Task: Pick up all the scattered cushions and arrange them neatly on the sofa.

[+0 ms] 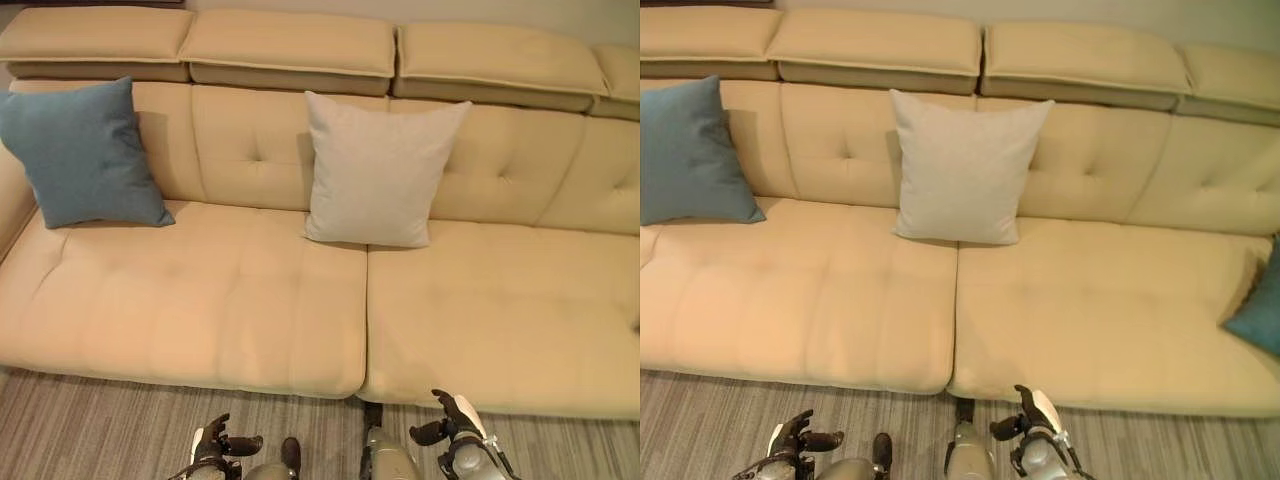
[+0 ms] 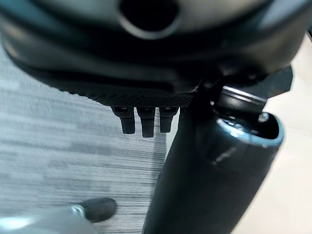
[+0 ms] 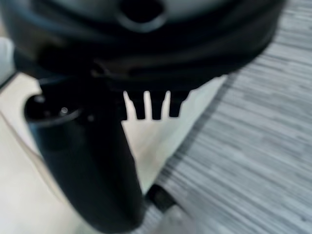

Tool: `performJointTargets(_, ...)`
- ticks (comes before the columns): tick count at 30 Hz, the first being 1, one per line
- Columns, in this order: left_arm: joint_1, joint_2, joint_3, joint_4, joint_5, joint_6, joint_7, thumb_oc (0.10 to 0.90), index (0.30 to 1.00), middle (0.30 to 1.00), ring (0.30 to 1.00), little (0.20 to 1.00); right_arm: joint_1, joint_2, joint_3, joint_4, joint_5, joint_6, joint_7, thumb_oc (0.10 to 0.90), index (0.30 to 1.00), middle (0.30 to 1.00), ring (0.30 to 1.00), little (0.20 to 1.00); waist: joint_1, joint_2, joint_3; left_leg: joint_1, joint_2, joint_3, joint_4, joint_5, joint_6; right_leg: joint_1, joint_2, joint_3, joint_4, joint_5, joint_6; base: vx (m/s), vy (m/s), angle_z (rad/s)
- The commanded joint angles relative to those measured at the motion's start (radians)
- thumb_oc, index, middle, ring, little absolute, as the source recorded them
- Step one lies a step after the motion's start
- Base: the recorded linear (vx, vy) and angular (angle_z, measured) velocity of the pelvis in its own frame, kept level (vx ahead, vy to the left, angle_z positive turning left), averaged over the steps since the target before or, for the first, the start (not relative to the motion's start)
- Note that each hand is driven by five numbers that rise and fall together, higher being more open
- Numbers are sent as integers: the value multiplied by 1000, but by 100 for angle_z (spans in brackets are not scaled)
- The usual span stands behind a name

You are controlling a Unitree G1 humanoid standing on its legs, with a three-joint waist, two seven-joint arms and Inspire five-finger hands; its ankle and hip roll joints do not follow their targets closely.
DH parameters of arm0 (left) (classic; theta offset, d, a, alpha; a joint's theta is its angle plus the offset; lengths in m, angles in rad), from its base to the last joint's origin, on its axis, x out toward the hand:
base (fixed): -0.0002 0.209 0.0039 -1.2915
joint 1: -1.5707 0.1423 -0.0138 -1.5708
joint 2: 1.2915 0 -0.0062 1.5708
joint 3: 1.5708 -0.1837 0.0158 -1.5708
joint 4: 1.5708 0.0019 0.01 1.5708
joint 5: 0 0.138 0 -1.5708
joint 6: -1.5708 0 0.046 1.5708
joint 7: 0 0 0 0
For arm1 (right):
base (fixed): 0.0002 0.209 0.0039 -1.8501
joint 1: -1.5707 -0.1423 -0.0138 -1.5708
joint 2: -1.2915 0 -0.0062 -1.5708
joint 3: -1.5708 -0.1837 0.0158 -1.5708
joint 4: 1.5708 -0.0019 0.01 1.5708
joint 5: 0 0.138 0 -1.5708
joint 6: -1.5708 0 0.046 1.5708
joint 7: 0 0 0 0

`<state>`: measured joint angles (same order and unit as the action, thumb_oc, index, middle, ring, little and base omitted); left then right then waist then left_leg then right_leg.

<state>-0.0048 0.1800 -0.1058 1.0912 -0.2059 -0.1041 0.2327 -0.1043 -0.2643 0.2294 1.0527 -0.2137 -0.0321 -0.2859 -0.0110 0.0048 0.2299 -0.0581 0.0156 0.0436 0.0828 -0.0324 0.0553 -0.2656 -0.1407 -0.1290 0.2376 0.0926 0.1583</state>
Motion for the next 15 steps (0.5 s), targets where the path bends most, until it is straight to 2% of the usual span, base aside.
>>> performJointTargets(1, 17, 36, 2, 2, 31, -15, 17, 800, 900, 900, 900, 900, -13, -28, 0, -44, 21, -20, -17, 800, 900, 900, 900, 900, 62, -60, -83, -85, -56, -23, 46, -81, -36, 217, 20, 8, -29, -181, -33, -194, -189, -6)
performJointTargets(4, 13, 31, 1, 4, 24, -17, 22, 800, 900, 900, 900, 900, -23, -33, 8, -45, 30, -23, -22, 800, 900, 900, 900, 900, 61, -69, -93, -101, -35, -7, 74, -72, -54, 242, 42, 21, -111, -201, -49, -115, -213, -33)
performJointTargets(9, -5, 21, -35, -4, 41, -11, 13, 800, 900, 900, 900, 900, -14, -47, -2, -45, 59, -28, -29, 800, 900, 900, 900, 900, 34, -65, -70, -125, -2, -2, 144, -62, -81, 265, 68, 33, -178, -198, -84, -83, -161, -8)
performJointTargets(11, -9, 18, -39, -7, 40, -10, 13, 800, 900, 900, 900, 900, -13, -47, -3, -34, 61, -27, -32, 800, 900, 900, 900, 900, 32, -63, -63, -131, -1, -10, 158, -60, -84, 265, 70, 35, -181, -195, -88, -103, -74, 1)
performJointTargets(12, -21, 5, -63, -27, 33, -10, 14, 800, 900, 900, 900, 900, -16, -46, 1, 7, 66, -16, -42, 800, 900, 900, 900, 900, 39, -55, -40, -135, -19, -92, 170, -53, -100, 254, 80, 54, -180, -181, -94, -158, -65, -19)
performJointTargets(14, -25, -1, -71, -27, 27, -12, 15, 800, 900, 900, 900, 900, -16, -46, 2, 24, 68, -14, -48, 800, 900, 900, 900, 900, 41, -51, -43, -126, -41, -163, 137, -55, -101, 244, 84, 73, -188, -168, -91, -93, 0, -81)
performJointTargets(15, -28, -8, -78, -24, 24, -14, 17, 800, 900, 900, 900, 900, -17, -45, 3, 48, 66, -11, -50, 800, 900, 900, 900, 900, 43, -48, -50, -115, -59, -222, 119, -61, -103, 236, 88, 102, -197, -156, -87, -40, 54, -97)
